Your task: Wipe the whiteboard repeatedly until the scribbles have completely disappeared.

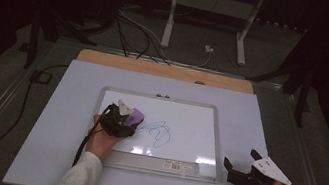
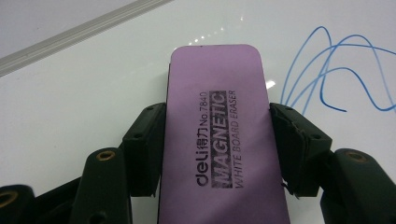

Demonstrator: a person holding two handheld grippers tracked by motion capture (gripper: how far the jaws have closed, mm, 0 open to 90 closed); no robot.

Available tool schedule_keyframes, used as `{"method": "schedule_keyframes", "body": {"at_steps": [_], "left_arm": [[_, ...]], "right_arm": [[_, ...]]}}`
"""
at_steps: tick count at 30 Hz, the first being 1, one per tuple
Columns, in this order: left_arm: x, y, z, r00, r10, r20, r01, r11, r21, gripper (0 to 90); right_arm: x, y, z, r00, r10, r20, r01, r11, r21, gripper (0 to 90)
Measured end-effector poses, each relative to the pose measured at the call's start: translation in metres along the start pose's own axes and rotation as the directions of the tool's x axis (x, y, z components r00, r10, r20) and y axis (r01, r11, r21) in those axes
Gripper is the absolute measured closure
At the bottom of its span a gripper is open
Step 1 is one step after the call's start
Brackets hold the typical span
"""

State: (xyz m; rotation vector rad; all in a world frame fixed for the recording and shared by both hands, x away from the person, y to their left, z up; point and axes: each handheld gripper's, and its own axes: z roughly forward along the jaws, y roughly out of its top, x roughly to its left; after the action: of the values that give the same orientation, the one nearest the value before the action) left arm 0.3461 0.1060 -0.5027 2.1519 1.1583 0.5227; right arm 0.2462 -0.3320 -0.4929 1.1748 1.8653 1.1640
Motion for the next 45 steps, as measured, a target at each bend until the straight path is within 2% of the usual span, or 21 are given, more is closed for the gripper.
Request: {"method": "schedule_keyframes", "body": {"at_steps": [5, 7, 10, 12, 13, 14, 16, 17, 18, 19, 20, 23, 25, 28, 30, 32, 34, 35, 37, 43, 45], "left_arm": [[-0.012, 0.0, -0.001, 0.9991, 0.036, 0.022, -0.036, 0.9993, 0.0, 41.6], [-0.019, 0.0, -0.002, 0.997, 0.068, 0.036, -0.068, 0.9977, 0.0, 41.5], [-0.024, 0.0, -0.004, 0.9945, 0.09, 0.053, -0.09, 0.9959, 0.004, 41.5], [-0.026, 0.0, -0.004, 0.9939, 0.098, 0.05, -0.099, 0.9951, 0.004, 41.6], [-0.025, 0.0, -0.004, 0.9946, 0.09, 0.052, -0.09, 0.9959, 0.008, 41.6], [-0.024, 0.001, -0.004, 0.9954, 0.086, 0.042, -0.087, 0.9962, 0.012, 41.6], [-0.02, 0.002, -0.004, 0.9951, 0.097, -0.022, -0.096, 0.9951, 0.024, 41.6], [-0.018, 0.002, -0.004, 0.9947, 0.095, -0.04, -0.094, 0.9951, 0.029, 41.6], [-0.018, 0.002, -0.004, 0.9947, 0.095, -0.04, -0.094, 0.9951, 0.029, 41.7], [-0.011, 0.003, -0.004, 0.9929, 0.086, -0.082, -0.083, 0.9957, 0.041, 41.6], [-0.007, 0.003, -0.003, 0.9938, 0.074, -0.083, -0.071, 0.9966, 0.043, 41.6], [-0.001, 0.003, -0.003, 0.996, 0.054, -0.072, -0.051, 0.998, 0.037, 41.6], [-0.003, 0.003, -0.002, 0.9958, 0.059, -0.071, -0.057, 0.9978, 0.035, 41.6], [-0.011, 0.005, -0.001, 0.997, 0.071, -0.03, -0.07, 0.9972, 0.025, 41.6], [-0.02, 0.006, 0.0, 0.9957, 0.092, 0.009, -0.092, 0.9955, 0.022, 41.6], [-0.031, 0.007, 0.0, 0.9902, 0.133, 0.042, -0.134, 0.991, 0.011, 41.6], [-0.039, 0.008, -0.001, 0.983, 0.18, 0.038, -0.181, 0.9834, 0.017, 41.6], [-0.04, 0.009, 0.0, 0.9826, 0.182, 0.035, -0.183, 0.9829, 0.018, 41.6], [-0.037, 0.01, 0.001, 0.9856, 0.164, 0.041, -0.165, 0.9861, 0.022, 41.6], [-0.025, 0.015, 0.007, 0.9929, 0.117, -0.019, -0.117, 0.9924, 0.04, 41.6], [-0.023, 0.017, 0.009, 0.9956, 0.092, -0.02, -0.091, 0.9951, 0.039, 41.6]], "right_arm": [[0.0, 0.0, 0.0, 1.0, -0.004, 0.0, 0.004, 1.0, -0.001, 0.1], [0.0, 0.0, 0.0, 1.0, -0.002, 0.0, 0.002, 1.0, 0.0, 0.1], [0.001, 0.0, 0.001, 1.0, -0.005, -0.001, 0.005, 1.0, -0.002, 0.0], [0.001, 0.0, 0.0, 1.0, -0.005, -0.002, 0.005, 1.0, -0.001, 0.1], [0.001, 0.0, 0.0, 1.0, -0.005, -0.001, 0.005, 1.0, -0.001, 0.1], [0.001, 0.0, 0.0, 1.0, -0.006, 0.0, 0.006, 1.0, -0.001, 0.1], [0.0, 0.0, 0.0, 1.0, -0.005, 0.002, 0.005, 1.0, -0.002, 0.1], [0.0, 0.0, -0.001, 1.0, -0.006, 0.003, 0.006, 1.0, -0.002, 0.1], [0.0, 0.0, -0.001, 1.0, -0.005, 0.004, 0.005, 1.0, -0.002, 0.1], [-0.001, 0.0, -0.001, 1.0, -0.003, 0.004, 0.003, 1.0, -0.002, 0.1], [-0.001, 0.0, -0.001, 1.0, -0.004, 0.004, 0.004, 1.0, -0.002, 0.1], [0.0, 0.0, 0.0, 1.0, -0.004, 0.002, 0.004, 1.0, -0.001, 0.0], [0.0, 0.0, 0.0, 1.0, -0.006, 0.0, 0.006, 1.0, 0.0, 0.1], [0.001, 0.0, 0.001, 1.0, -0.009, -0.001, 0.009, 1.0, 0.002, 0.1], [0.002, 0.0, 0.001, 0.9999, -0.01, -0.003, 0.01, 1.0, 0.002, 0.1], [0.002, 0.0, 0.001, 1.0, -0.009, -0.003, 0.009, 1.0, 0.002, 0.1], [0.002, 0.0, 0.001, 1.0, -0.009, -0.003, 0.009, 1.0, 0.002, 0.1], [0.002, 0.0, 0.001, 1.0, -0.008, -0.003, 0.008, 1.0, 0.001, 0.0], [0.001, 0.0, 0.001, 1.0, -0.007, -0.001, 0.007, 1.0, 0.0, 0.0], [0.001, 0.0, 0.0, 1.0, -0.005, 0.0, 0.005, 1.0, -0.002, 0.1], [0.0, 0.0, 0.0, 1.0, -0.006, -0.001, 0.006, 1.0, -0.002, 0.1]]}}
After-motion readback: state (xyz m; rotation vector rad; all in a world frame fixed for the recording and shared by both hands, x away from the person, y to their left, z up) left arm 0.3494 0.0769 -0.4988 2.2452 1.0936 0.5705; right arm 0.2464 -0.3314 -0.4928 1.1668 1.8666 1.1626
